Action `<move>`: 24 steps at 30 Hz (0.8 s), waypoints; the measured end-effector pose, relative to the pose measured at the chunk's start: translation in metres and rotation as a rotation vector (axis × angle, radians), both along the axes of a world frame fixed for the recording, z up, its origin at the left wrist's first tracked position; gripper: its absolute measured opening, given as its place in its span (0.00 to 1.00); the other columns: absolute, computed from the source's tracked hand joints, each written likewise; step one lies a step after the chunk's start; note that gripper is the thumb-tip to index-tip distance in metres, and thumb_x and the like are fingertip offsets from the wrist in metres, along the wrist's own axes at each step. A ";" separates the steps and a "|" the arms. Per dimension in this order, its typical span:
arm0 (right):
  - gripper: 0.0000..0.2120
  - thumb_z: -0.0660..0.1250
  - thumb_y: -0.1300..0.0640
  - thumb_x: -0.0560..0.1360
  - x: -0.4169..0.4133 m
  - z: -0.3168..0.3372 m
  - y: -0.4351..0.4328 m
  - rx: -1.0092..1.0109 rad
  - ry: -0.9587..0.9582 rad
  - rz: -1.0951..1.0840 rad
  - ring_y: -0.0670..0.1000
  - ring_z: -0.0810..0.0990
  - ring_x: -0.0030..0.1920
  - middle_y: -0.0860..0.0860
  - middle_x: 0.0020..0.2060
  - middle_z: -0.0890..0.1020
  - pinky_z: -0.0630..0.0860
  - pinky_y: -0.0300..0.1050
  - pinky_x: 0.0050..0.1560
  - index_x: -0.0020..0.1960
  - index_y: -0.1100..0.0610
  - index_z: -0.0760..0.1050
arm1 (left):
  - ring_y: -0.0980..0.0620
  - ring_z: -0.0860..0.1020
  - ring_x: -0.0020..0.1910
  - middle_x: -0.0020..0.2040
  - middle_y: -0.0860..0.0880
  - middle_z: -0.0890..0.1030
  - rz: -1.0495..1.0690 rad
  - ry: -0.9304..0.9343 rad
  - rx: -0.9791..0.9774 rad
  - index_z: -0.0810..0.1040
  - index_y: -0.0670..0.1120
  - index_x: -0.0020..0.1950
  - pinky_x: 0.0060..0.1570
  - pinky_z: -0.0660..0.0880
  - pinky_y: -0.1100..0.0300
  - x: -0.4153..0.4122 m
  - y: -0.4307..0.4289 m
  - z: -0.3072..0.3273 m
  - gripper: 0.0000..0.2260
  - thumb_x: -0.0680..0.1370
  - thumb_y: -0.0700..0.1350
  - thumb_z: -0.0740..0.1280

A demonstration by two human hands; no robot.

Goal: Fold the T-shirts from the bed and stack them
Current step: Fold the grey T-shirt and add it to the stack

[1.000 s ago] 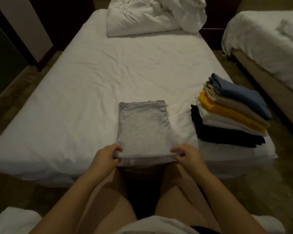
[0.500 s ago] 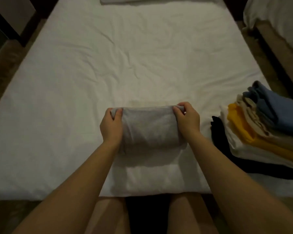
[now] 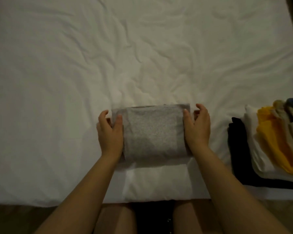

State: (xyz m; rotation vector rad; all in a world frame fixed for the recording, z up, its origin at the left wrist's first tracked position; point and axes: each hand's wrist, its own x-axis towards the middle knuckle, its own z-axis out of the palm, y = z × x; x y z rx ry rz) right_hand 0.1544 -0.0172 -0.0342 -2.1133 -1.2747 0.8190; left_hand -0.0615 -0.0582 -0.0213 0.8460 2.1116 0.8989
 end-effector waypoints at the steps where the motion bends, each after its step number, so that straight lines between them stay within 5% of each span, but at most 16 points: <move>1: 0.27 0.61 0.43 0.75 0.000 0.002 -0.007 -0.062 0.000 0.004 0.53 0.74 0.59 0.53 0.60 0.75 0.71 0.50 0.61 0.70 0.54 0.63 | 0.44 0.74 0.58 0.63 0.44 0.72 -0.023 -0.019 -0.063 0.59 0.52 0.72 0.52 0.67 0.60 0.000 -0.008 0.002 0.23 0.79 0.57 0.58; 7: 0.29 0.66 0.45 0.74 -0.004 0.029 -0.015 -0.330 0.095 0.123 0.58 0.75 0.59 0.57 0.61 0.76 0.68 0.43 0.49 0.68 0.58 0.64 | 0.42 0.71 0.65 0.71 0.48 0.68 -0.204 -0.080 -0.111 0.46 0.63 0.74 0.60 0.67 0.57 0.013 -0.024 0.025 0.33 0.77 0.54 0.64; 13: 0.26 0.66 0.52 0.75 0.008 0.121 -0.002 -0.054 0.186 0.161 0.55 0.75 0.57 0.54 0.62 0.74 0.67 0.41 0.49 0.69 0.51 0.60 | 0.58 0.67 0.62 0.65 0.58 0.68 -0.201 -0.117 0.119 0.52 0.66 0.71 0.59 0.63 0.66 0.019 -0.007 0.110 0.29 0.78 0.49 0.64; 19: 0.28 0.67 0.53 0.75 0.051 0.262 0.005 0.231 0.257 0.098 0.48 0.74 0.56 0.46 0.60 0.73 0.72 0.36 0.48 0.70 0.43 0.59 | 0.58 0.70 0.62 0.61 0.58 0.72 -0.341 -0.178 0.327 0.72 0.67 0.55 0.52 0.67 0.72 0.051 0.025 0.236 0.13 0.78 0.46 0.63; 21: 0.28 0.68 0.52 0.74 0.081 0.304 0.005 0.290 0.177 0.055 0.46 0.74 0.53 0.45 0.57 0.74 0.72 0.33 0.45 0.70 0.45 0.60 | 0.59 0.69 0.61 0.62 0.57 0.71 -0.411 -0.193 0.393 0.71 0.64 0.57 0.54 0.67 0.69 0.079 0.035 0.270 0.13 0.78 0.47 0.64; 24: 0.30 0.69 0.51 0.74 0.135 0.344 -0.005 0.338 0.087 -0.057 0.49 0.75 0.55 0.49 0.60 0.74 0.74 0.44 0.51 0.71 0.47 0.59 | 0.60 0.67 0.60 0.61 0.57 0.69 -0.543 -0.217 0.447 0.70 0.59 0.65 0.55 0.67 0.65 0.131 0.042 0.302 0.18 0.77 0.46 0.65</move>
